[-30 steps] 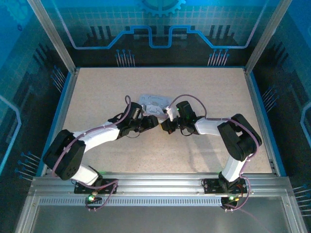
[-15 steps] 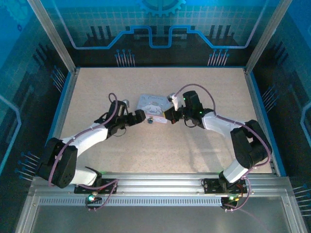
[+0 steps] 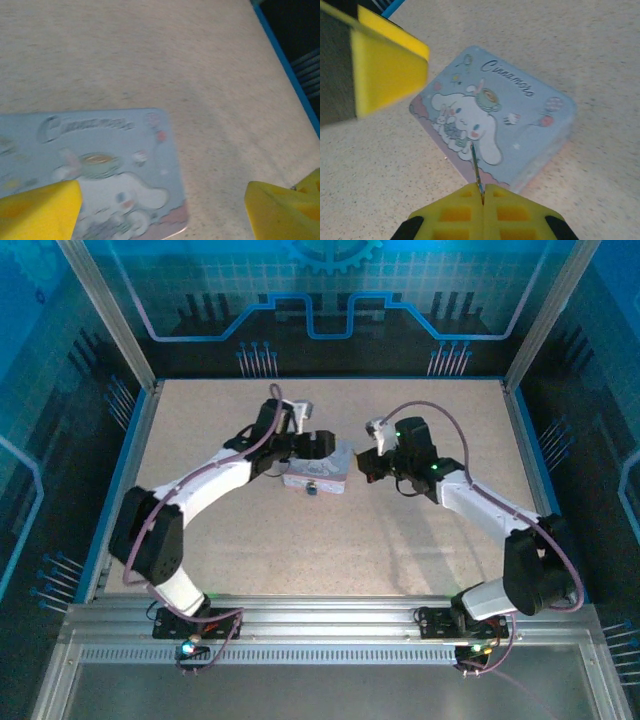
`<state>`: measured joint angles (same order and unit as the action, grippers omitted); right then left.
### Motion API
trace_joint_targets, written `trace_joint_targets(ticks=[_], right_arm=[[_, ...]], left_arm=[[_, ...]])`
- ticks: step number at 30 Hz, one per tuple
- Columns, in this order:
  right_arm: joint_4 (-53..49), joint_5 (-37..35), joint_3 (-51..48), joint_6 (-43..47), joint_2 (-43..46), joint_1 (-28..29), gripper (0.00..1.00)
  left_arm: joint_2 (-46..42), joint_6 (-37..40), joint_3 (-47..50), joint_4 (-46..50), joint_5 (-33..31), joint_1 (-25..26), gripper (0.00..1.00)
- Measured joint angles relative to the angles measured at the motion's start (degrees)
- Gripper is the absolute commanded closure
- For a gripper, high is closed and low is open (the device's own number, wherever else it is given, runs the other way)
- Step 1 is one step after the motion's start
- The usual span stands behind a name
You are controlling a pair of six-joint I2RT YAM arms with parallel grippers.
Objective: Unlock a padlock with a key
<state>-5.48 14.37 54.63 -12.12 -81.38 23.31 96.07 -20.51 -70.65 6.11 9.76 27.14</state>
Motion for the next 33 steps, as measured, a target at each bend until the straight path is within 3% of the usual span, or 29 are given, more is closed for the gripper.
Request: trace_joint_targets(ticks=[11, 19, 33], right_arm=[[-10.7, -5.3, -2.8, -0.2, 7.6, -5.2, 1.0], [-13.4, -6.3, -3.2, -0.1, 11.2, -6.3, 1.0], [-14.7, -6.6, -3.2, -0.1, 12.5, -6.9, 1.0]], left_arm=[[14.5, 1.2, -10.8, 2.7, 3.8, 6.4, 0.21], [15.8, 1.5, -10.6, 4.0, 4.8, 6.4, 0.29], [11.5, 2.7, -2.7, 0.2, 5.3, 8.1, 0.32]])
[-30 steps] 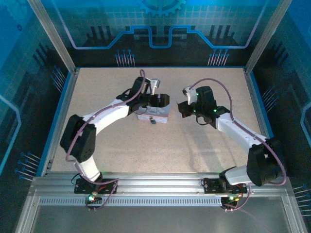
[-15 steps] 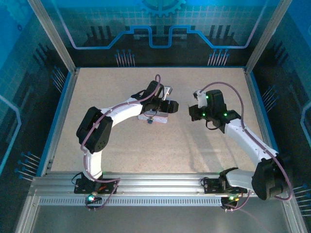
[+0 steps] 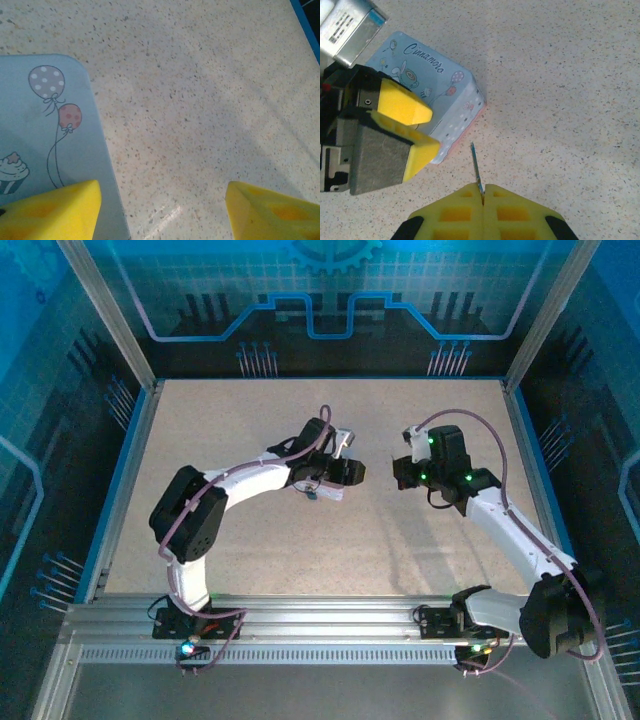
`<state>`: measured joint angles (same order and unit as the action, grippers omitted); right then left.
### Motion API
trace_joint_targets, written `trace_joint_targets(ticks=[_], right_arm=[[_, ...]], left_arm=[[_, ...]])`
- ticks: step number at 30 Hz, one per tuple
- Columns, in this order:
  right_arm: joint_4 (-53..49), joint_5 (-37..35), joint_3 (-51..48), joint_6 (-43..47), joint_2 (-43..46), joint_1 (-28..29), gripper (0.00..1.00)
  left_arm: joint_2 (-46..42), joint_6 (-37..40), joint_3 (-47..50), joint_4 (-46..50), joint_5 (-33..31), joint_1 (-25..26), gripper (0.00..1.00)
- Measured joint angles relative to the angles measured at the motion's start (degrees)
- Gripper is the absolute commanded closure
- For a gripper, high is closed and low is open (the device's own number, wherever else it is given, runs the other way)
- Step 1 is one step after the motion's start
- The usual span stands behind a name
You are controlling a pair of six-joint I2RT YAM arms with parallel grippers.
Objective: Unlock a padlock with a key
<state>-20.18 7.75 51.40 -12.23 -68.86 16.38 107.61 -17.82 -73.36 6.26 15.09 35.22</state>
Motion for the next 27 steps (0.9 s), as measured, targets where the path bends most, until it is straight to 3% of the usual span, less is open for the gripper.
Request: trace_joint_targets(ticks=[8, 18, 22, 27], right_arm=[[2.2, 2.8, -1.2, -1.0, -1.3, 0.2, 1.0], [9.6, 8.3, 0.2, -4.4, -13.2, 6.8, 1.0], [12.4, 10.5, 4.5, -6.5, -19.9, 9.6, 1.0], [14.3, 12.2, 11.1, -8.7, -27.7, 11.9, 1.0]], left_arm=[[-5.5, 0.0, 4.8, 1.0, 0.3, 0.6, 0.28], [-28.7, 2.2, 20.7, 0.5, -3.7, -2.3, 0.13], [-34.5, 2.3, 29.3, -0.3, -4.4, -4.5, 0.13], [-34.8, 1.5, 36.5, -1.7, -3.7, -7.4, 0.17]])
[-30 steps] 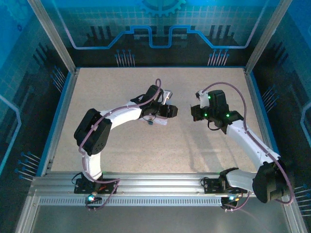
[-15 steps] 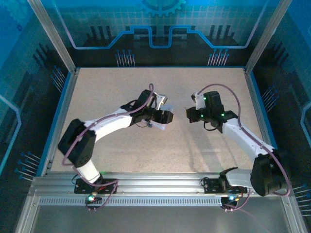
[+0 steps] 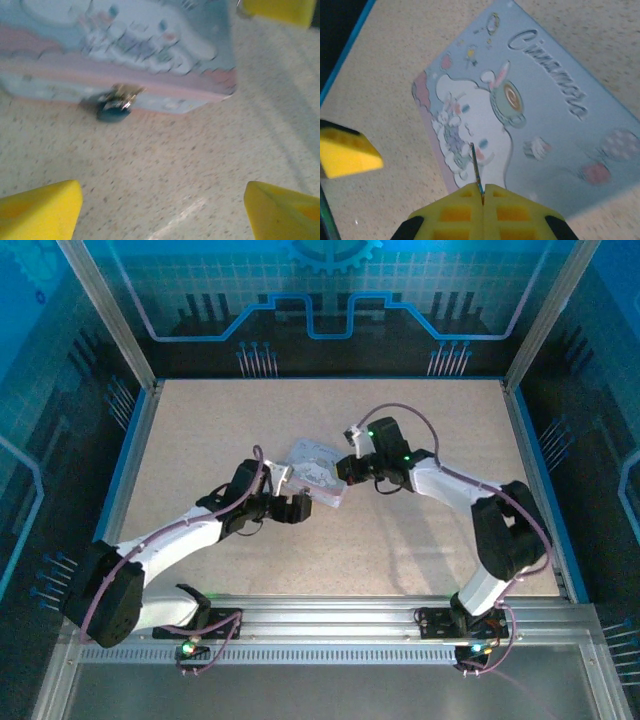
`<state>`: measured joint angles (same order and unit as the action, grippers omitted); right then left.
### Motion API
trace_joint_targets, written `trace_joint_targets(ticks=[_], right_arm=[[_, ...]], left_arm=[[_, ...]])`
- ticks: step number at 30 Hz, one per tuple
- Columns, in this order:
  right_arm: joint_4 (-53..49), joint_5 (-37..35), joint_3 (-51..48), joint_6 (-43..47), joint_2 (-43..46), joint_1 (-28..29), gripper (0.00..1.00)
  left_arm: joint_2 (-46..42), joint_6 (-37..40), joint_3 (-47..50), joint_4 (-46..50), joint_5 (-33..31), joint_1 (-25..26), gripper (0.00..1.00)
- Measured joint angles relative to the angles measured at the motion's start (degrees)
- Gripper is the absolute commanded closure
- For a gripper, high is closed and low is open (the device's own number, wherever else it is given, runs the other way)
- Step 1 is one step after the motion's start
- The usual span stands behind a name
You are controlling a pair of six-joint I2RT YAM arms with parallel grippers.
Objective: Unlock a padlock with a key
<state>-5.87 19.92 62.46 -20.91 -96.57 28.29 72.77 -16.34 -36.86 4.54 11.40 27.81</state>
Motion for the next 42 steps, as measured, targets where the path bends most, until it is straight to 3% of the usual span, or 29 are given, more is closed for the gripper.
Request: trace_joint_targets(ticks=[8, 16, 27, 42], right_arm=[[-0.7, 0.7, 5.4, -1.2, -7.5, 0.7, 1.0], [-2.7, 0.2, 6.6, -1.1, -9.0, 1.0, 1.0], [-3.7, -0.5, 7.3, -0.3, -9.2, 1.4, 1.0], [-3.7, -1.4, 7.4, -0.1, -9.3, 1.8, 1.0]], left_arm=[[9.3, -0.2, 0.8, -8.1, 2.6, -1.3, 0.23], [17.8, 1.9, 0.8, -16.2, 2.8, -1.6, 0.26], [22.6, 6.0, 0.6, -23.2, 1.9, -1.8, 0.39], [25.0, 3.0, -0.6, -27.3, 3.8, -1.8, 0.51]])
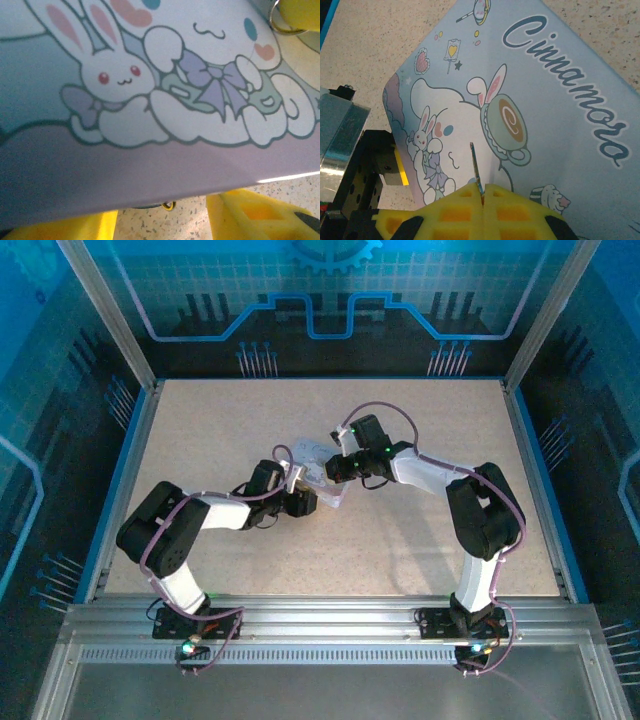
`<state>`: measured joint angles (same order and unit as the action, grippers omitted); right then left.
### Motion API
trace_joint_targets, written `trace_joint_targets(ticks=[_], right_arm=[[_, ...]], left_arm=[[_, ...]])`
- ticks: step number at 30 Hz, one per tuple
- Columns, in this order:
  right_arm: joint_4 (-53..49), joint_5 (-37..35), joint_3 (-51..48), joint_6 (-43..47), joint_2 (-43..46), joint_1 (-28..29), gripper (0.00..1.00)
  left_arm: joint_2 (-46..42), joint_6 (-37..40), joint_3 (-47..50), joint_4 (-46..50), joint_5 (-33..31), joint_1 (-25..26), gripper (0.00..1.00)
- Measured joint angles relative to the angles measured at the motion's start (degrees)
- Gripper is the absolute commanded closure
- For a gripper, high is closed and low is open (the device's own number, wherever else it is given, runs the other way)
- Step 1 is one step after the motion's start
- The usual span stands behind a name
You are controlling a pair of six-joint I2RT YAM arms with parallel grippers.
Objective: Unlock a padlock with a key
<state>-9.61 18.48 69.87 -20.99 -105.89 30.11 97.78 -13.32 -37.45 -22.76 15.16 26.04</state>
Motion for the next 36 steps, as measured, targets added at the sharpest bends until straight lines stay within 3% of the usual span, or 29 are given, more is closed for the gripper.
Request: trace_joint_targets(ticks=[21, 36], right_arm=[[0.0, 0.0, 0.0, 0.0, 0.0, 0.1, 1.0], [0.4, 0.0, -0.1, 0.0, 0.0, 0.3, 1.0]], left_arm=[[0.0, -5.9, 0.0, -0.3, -1.9, 2.3, 0.57], [0.6, -7.8, -2.4, 3.1, -3.1, 2.4, 0.72]])
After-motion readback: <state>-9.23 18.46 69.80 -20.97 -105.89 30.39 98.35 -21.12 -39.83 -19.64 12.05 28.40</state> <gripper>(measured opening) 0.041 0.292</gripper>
